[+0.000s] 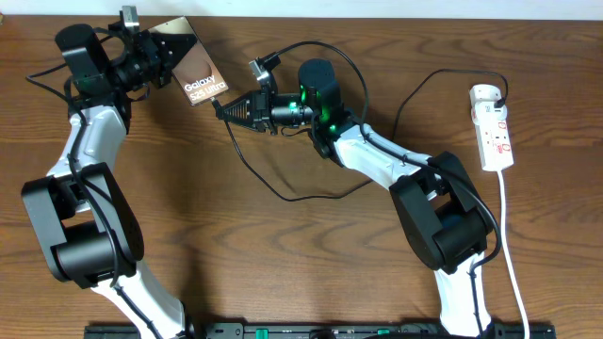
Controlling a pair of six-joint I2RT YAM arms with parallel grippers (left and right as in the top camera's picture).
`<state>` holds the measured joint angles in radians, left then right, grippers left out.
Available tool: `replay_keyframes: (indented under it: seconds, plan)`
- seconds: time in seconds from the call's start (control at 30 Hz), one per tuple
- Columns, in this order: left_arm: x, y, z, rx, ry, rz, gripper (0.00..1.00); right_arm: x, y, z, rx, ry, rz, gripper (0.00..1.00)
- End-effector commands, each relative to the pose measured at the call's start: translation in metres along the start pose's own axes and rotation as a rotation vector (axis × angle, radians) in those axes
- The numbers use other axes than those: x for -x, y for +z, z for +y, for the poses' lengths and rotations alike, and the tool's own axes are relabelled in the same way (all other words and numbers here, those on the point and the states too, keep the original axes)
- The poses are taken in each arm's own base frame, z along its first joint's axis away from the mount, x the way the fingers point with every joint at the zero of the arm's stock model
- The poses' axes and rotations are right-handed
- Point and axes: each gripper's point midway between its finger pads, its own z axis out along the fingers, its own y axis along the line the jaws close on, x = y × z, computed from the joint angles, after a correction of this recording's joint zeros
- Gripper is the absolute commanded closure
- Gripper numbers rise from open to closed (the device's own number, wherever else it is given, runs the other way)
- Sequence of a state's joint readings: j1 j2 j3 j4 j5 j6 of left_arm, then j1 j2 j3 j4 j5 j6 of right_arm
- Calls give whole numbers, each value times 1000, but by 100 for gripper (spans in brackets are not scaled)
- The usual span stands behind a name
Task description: Plug charger to phone and switch on socket
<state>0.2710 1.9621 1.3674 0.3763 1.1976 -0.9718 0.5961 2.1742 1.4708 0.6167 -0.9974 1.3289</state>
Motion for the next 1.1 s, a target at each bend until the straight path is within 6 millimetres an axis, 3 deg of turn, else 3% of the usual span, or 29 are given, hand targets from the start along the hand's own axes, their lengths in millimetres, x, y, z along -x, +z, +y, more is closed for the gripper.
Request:
replay_keyframes:
  seconds: [0.0, 1.07]
  plan:
    - [-9, 5, -12, -35, 18, 51, 93, 9, 0, 0, -3, -10, -46, 99]
    - [-19, 16, -16, -42, 2, 81, 93, 10, 0, 0, -5, -22, -50, 99]
